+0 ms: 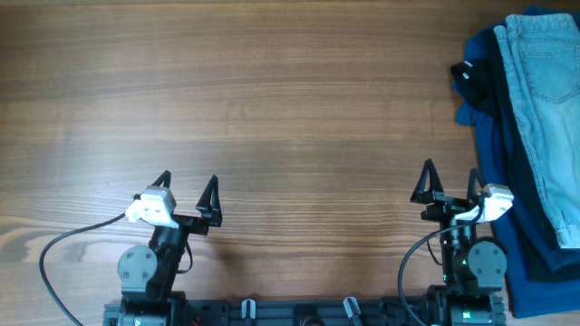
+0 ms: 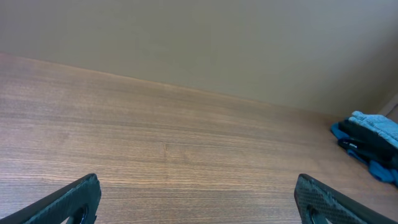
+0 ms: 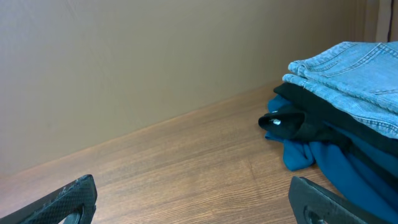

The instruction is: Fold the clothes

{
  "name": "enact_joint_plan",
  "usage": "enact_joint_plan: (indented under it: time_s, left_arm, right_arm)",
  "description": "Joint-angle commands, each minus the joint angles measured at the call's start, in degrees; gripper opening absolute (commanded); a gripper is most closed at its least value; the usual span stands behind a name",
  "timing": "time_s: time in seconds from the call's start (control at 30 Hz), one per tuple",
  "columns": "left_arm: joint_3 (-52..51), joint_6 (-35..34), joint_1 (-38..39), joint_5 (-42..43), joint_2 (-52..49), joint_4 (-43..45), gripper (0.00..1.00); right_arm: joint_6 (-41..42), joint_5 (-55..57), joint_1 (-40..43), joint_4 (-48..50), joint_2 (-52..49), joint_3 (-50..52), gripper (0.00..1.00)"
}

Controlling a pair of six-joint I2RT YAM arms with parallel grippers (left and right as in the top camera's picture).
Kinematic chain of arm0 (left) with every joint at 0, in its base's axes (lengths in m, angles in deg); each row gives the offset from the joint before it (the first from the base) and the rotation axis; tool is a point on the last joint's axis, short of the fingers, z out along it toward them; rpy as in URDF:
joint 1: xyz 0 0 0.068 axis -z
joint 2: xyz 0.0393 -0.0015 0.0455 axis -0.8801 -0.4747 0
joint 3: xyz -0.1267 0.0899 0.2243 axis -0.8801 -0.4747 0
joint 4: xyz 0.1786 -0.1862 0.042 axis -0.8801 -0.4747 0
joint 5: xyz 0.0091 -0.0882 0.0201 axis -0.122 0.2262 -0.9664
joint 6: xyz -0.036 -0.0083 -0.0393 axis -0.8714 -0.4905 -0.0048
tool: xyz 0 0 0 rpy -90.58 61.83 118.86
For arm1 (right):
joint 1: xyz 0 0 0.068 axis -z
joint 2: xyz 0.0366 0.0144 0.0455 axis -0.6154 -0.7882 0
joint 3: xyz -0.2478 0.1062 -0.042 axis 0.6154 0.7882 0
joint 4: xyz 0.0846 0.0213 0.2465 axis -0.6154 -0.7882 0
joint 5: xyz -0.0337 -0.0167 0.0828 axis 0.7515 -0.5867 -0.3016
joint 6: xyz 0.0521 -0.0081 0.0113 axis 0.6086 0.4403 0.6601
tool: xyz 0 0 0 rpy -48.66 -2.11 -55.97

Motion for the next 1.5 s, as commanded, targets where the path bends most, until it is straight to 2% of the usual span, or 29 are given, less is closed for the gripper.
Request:
enact_joint_plan:
  time_s: [0.0, 0.8, 0.97, 1.23, 1.33, 1.47]
  left_arm:
    - [-0.50, 1.16, 0.20, -0.55, 0.42, 0.07, 1.00]
    - [-0.50, 1.16, 0.20, -0.55, 0.42, 0.07, 1.00]
    - [-0.50, 1.16, 0.20, -0.55, 0.42, 0.07, 1.00]
    - [-0.50, 1.16, 0.20, -0.55, 0.42, 0.07, 1.00]
    - [-0.50, 1.16, 0.20, -0.55, 0.42, 0.07, 1.00]
    - [-0.50, 1.16, 0.20, -0.55, 0.42, 0.07, 1.00]
  right_arm:
    - [0.42, 0.76, -0.50, 0.28, -0.13, 0.07, 1.00]
    - [0.42, 0.76, -0.50, 0.28, -0.13, 0.07, 0.99]
    - [0.42, 2.05, -0.50, 2.86, -0.13, 0.07, 1.00]
    - [0.79, -2.01, -0.50, -0.09, -0.59, 0.07, 1.00]
    - [4.98, -3.43, -0.50, 0.28, -1.40, 0.07, 1.00]
    - [4.79, -5.49, -0.52, 0.61, -1.53, -1.66, 1.00]
